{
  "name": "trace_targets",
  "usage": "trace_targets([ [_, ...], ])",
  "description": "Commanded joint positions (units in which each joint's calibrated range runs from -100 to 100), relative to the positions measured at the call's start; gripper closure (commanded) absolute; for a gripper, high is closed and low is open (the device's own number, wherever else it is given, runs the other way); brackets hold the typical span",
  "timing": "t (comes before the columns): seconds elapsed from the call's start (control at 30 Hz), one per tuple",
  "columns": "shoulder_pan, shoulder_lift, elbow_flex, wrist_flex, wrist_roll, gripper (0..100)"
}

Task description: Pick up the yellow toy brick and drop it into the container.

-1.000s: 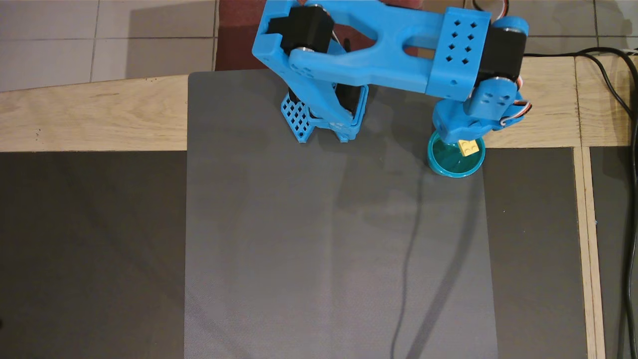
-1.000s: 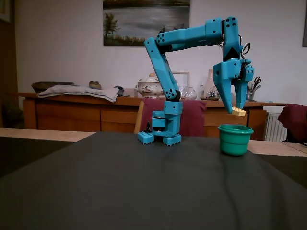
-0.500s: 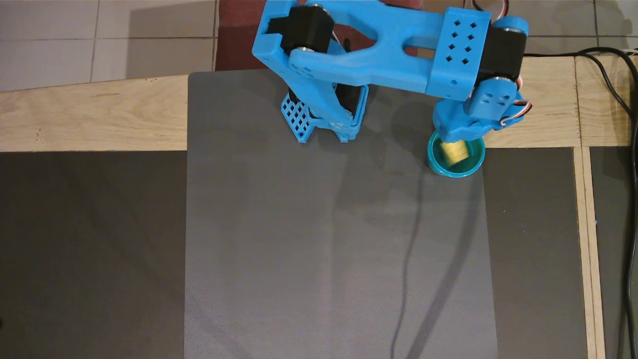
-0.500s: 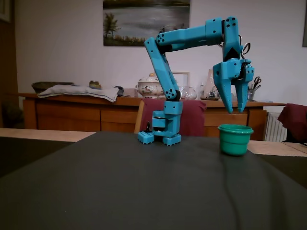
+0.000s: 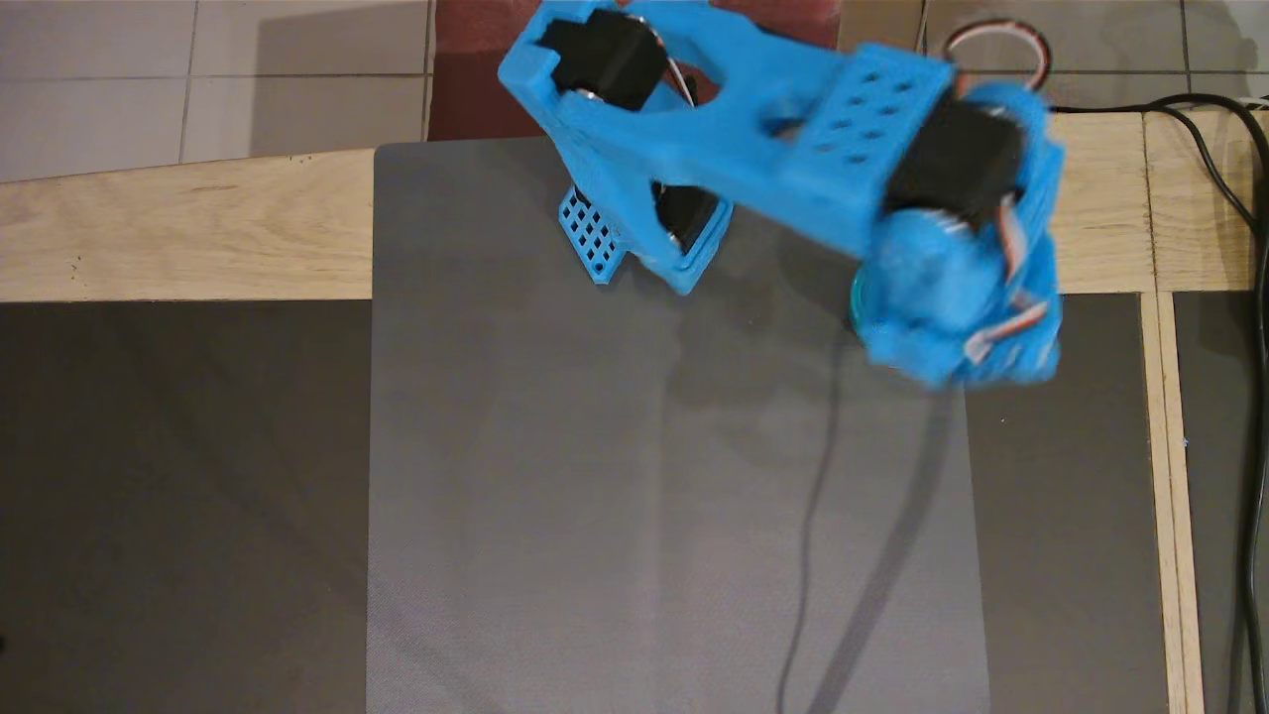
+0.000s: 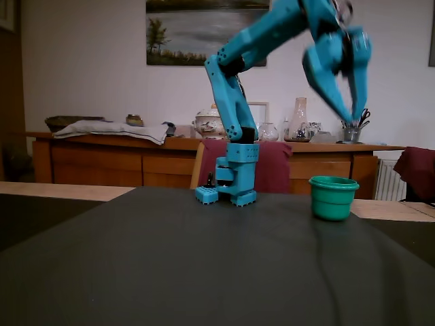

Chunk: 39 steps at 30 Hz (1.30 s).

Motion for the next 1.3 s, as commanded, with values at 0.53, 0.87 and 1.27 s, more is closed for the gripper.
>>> trace_targets([
  [0.53,49.26,-24.8,-22.27,2.33,-13.96,100],
  [0.87,50.96,-30.78,4.8,-9.31,-17.05,100],
  [1.27,49.57,-48.49,53.72,-36.06,-13.86,100],
])
